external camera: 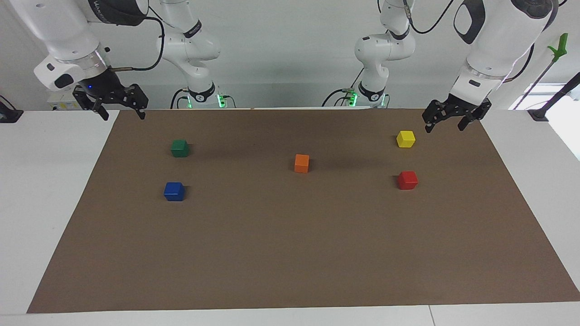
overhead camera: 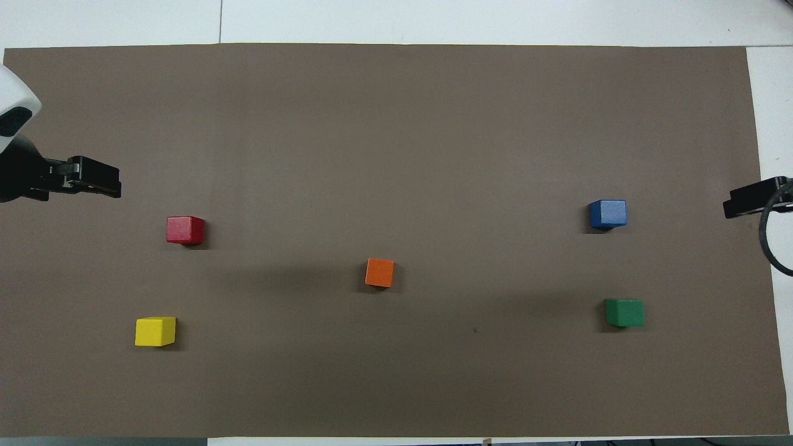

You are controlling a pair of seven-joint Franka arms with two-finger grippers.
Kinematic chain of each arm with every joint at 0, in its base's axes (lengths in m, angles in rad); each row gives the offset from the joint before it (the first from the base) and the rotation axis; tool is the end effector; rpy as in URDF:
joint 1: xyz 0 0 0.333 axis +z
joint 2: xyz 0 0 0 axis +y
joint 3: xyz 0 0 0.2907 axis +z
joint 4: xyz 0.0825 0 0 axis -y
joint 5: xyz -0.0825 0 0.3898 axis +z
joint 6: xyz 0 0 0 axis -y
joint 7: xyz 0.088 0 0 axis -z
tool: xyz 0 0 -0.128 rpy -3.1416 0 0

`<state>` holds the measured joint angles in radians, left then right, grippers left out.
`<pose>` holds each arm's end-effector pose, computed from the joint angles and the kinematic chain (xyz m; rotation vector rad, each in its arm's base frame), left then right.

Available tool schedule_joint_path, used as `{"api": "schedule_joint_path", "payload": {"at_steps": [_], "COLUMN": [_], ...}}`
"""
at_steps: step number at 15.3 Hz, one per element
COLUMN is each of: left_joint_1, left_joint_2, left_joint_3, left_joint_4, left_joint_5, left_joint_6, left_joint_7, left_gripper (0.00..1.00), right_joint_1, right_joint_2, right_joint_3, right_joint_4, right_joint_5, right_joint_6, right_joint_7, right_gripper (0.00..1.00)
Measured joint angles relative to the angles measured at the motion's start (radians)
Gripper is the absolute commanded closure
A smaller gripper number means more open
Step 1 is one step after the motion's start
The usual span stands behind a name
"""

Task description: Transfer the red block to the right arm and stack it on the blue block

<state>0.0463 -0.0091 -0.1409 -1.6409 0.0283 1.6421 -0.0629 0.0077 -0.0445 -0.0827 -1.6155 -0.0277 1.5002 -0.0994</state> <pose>0.5611 -0.0501 0.5559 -3.1125 0.0523 -0.0195 0.5362 -0.0449 0.5756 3.1216 0.0369 -0.1136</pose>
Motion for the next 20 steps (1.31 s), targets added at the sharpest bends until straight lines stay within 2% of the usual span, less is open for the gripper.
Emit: {"api": "schedule_joint_path", "payload": {"at_steps": [4, 9, 14, 17, 20], "left_joint_1": [0.0, 0.002, 0.035, 0.06, 0.061], "left_joint_2": [-0.046, 0.019, 0.124, 0.141, 0.143], "left_joint_3": [0.003, 0.007, 0.013, 0.015, 0.009], "left_joint_4": [-0.245, -0.433, -0.483, -0.507, -0.523], "left_joint_5": [0.0, 0.0, 0.0, 0.0, 0.0], "left_joint_6": [0.21, 0.443, 0.624, 0.671, 0.684], "left_joint_7": [-0.001, -0.001, 0.028, 0.063, 0.064], "left_gripper": [0.0, 0.0, 0.0, 0.0, 0.0], "right_joint_1": [-0.001, -0.059, -0.131, -0.2, -0.224], "right_joint_2": [-0.025, -0.089, -0.118, -0.119, -0.117], "right_joint_3": [0.001, -0.002, -0.003, -0.004, -0.004], "right_joint_4": [-0.072, -0.253, -0.376, -0.48, -0.574], "right_joint_5": [0.035, 0.282, 0.564, 0.783, 0.978], "right_joint_6": [0.026, 0.123, 0.127, 0.112, 0.065], "right_joint_7": [0.0, -0.076, -0.269, -0.428, -0.507], "right_gripper": [0.0, 0.0, 0.0, 0.0, 0.0]}}
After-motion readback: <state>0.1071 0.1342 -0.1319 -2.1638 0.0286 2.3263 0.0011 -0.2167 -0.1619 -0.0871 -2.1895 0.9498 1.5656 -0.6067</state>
